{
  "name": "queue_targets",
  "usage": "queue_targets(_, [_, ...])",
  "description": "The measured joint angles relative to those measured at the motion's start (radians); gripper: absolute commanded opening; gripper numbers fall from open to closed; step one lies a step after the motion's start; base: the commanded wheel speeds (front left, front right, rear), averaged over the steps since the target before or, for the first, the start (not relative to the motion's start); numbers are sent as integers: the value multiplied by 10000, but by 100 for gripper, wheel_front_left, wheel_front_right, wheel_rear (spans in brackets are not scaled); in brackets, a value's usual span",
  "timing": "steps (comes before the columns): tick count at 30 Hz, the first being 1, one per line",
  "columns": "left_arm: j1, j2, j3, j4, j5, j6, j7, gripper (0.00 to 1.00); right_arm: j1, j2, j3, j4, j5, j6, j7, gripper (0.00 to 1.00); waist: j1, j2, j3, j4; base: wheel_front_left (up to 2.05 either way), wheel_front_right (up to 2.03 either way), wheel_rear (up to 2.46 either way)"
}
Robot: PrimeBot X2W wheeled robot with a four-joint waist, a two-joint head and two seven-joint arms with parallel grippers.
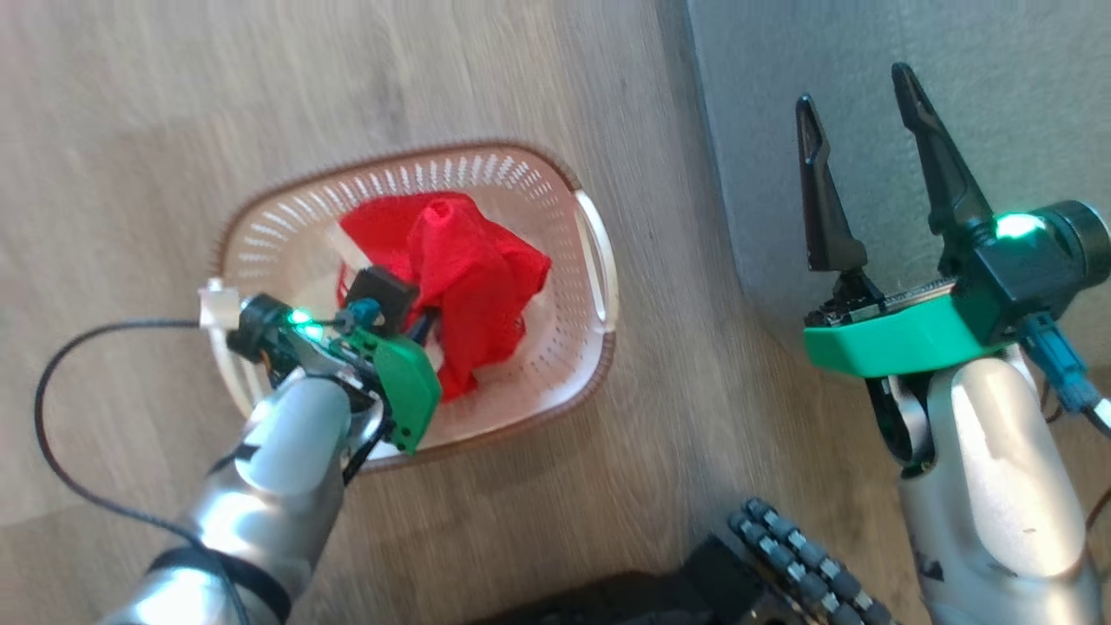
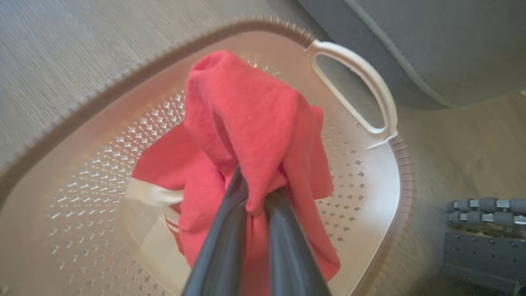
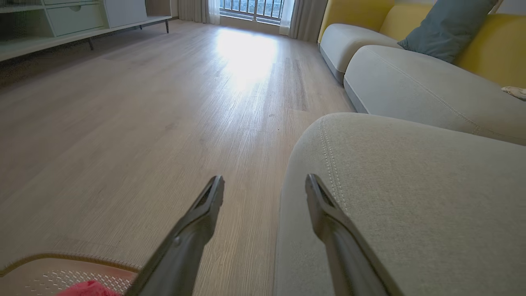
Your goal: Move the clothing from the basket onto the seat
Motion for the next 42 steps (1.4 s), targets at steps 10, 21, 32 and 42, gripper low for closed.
queue_targets(10, [1885,-77,934,-2111,-54,105,2,0,804,-4,-182,729,-307,0,0,100,0,0,-2180,691,0,0,0])
queue_targets(21, [3816,-105,2474,-5440,468,236,2,0,1443,-10,-169,1317,-316,0,2,100,-1,0,-4246,1304,0,0,0])
queue_targets(32, [4725,-188,4080,-8360,1045,445,0,0,1990,-10,-90,1519,-265,0,2,100,-1,0,-5559,1609,0,0,0])
queue_targets(42, [4957,-345,5647,-11083,930,422,-2,0,2407,-17,468,1294,-96,0,2,100,-1,0,-6166,1743,0,0,0])
